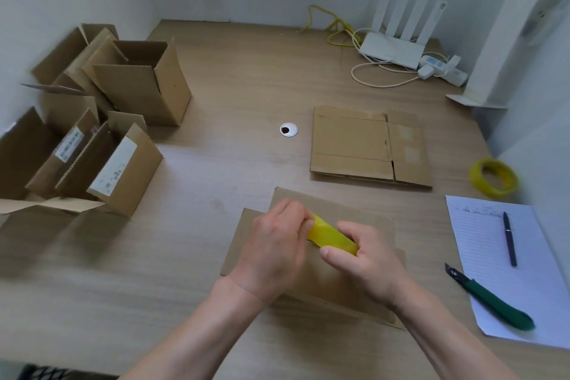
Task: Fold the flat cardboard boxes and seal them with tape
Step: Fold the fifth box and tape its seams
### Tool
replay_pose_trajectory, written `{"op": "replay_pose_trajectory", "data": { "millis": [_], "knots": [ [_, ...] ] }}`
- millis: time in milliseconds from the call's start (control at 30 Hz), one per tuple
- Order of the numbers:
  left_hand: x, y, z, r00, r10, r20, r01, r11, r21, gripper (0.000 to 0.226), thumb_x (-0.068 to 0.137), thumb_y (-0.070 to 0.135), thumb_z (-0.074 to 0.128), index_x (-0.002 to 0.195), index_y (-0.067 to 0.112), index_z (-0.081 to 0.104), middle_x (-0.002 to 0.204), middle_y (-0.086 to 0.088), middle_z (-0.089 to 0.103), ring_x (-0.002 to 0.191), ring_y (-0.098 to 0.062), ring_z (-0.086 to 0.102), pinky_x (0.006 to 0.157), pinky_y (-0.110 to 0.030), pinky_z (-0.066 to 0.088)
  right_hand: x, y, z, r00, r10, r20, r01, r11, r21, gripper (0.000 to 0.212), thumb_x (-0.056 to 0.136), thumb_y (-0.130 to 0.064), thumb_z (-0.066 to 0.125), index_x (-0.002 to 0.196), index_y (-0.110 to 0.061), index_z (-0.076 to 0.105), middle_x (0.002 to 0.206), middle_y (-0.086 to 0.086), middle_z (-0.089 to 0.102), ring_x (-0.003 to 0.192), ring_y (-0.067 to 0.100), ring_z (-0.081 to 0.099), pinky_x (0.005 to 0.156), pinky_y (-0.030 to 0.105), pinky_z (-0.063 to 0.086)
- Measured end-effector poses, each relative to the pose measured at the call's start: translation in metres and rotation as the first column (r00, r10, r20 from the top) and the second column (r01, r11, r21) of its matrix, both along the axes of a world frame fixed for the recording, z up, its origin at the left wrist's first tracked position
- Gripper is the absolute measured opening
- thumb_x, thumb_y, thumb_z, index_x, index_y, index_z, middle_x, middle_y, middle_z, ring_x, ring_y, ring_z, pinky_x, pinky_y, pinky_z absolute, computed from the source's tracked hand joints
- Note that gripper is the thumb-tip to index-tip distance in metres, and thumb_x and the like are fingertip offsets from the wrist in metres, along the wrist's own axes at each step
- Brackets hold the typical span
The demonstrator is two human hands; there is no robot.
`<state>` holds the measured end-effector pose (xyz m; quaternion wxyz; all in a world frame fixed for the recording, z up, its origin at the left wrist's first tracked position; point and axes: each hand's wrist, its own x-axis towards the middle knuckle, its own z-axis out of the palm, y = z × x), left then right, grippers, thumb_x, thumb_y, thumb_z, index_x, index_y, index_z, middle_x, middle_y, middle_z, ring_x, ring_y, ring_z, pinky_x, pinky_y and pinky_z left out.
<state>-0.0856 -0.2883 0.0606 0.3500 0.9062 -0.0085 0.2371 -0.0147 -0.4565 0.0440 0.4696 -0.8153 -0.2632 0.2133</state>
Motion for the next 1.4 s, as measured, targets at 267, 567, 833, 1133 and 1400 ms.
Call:
{"op": "replay_pose_trajectory", "data": {
  "millis": [267, 567, 833, 1133, 1400],
  "knots": [
    [0.017, 0.022, -0.013, 0.953, 0.119, -0.280, -0.207, 0.928, -0.310, 0.028, 0.092, 0.009, 0.051, 0.072, 0.029, 0.049, 0.062, 0.014, 0.050, 0.061, -0.001, 0.047, 0.058, -0.018, 0.034, -0.001, -0.003, -0.017, 0.990, -0.115, -0.076, 0.127, 0.974, 0.186, 0.054, 0.055, -0.049, 0.082, 0.095, -0.017, 0.065, 0.084, -0.009, 0.066, 0.075, 0.003, 0.058, 0.068, 0.016, 0.045],
    [0.027, 0.026, -0.011, 0.917, -0.011, -0.399, -0.304, 0.628, -0.716, 0.026, 0.097, 0.001, 0.047, 0.078, 0.012, 0.059, 0.075, -0.004, 0.058, 0.072, -0.018, 0.060, 0.080, -0.049, 0.059, -0.006, 0.012, -0.038, 0.949, -0.306, -0.072, 0.315, 0.919, 0.240, 0.034, 0.081, -0.035, 0.077, 0.105, -0.013, 0.068, 0.093, -0.004, 0.074, 0.086, 0.015, 0.067, 0.076, 0.026, 0.052],
    [0.012, 0.064, -0.031, 0.819, 0.171, -0.548, -0.400, 0.854, -0.332, 0.026, 0.094, 0.006, 0.047, 0.076, 0.022, 0.055, 0.070, 0.001, 0.063, 0.072, -0.023, 0.059, 0.068, -0.034, 0.050, -0.006, 0.003, -0.044, 0.899, -0.437, 0.032, 0.405, 0.857, 0.320, 0.023, 0.077, -0.027, 0.074, 0.077, -0.014, 0.055, 0.068, 0.018, 0.054, 0.065, 0.038, 0.050, 0.059, 0.044, 0.043],
    [0.002, 0.077, -0.056, 0.764, 0.066, -0.642, -0.405, 0.823, -0.398, 0.021, 0.095, 0.008, 0.049, 0.079, 0.015, 0.060, 0.066, -0.003, 0.062, 0.062, -0.017, 0.059, 0.068, -0.040, 0.055, -0.019, 0.018, -0.035, 0.853, -0.402, 0.333, 0.324, 0.908, 0.266, 0.021, 0.075, -0.016, 0.069, 0.090, -0.012, 0.055, 0.075, -0.005, 0.054, 0.071, -0.004, 0.048, 0.062, 0.006, 0.035],
    [0.006, 0.069, -0.077, 0.766, 0.036, -0.641, -0.401, 0.807, -0.434, 0.023, 0.095, 0.007, 0.052, 0.077, 0.017, 0.061, 0.070, -0.002, 0.063, 0.066, -0.018, 0.058, 0.069, -0.041, 0.053, -0.023, 0.025, -0.030, 0.824, -0.407, 0.395, 0.353, 0.913, 0.206, 0.023, 0.077, -0.016, 0.067, 0.095, -0.010, 0.054, 0.076, -0.013, 0.049, 0.075, -0.019, 0.047, 0.064, 0.000, 0.032]
  ]
}}
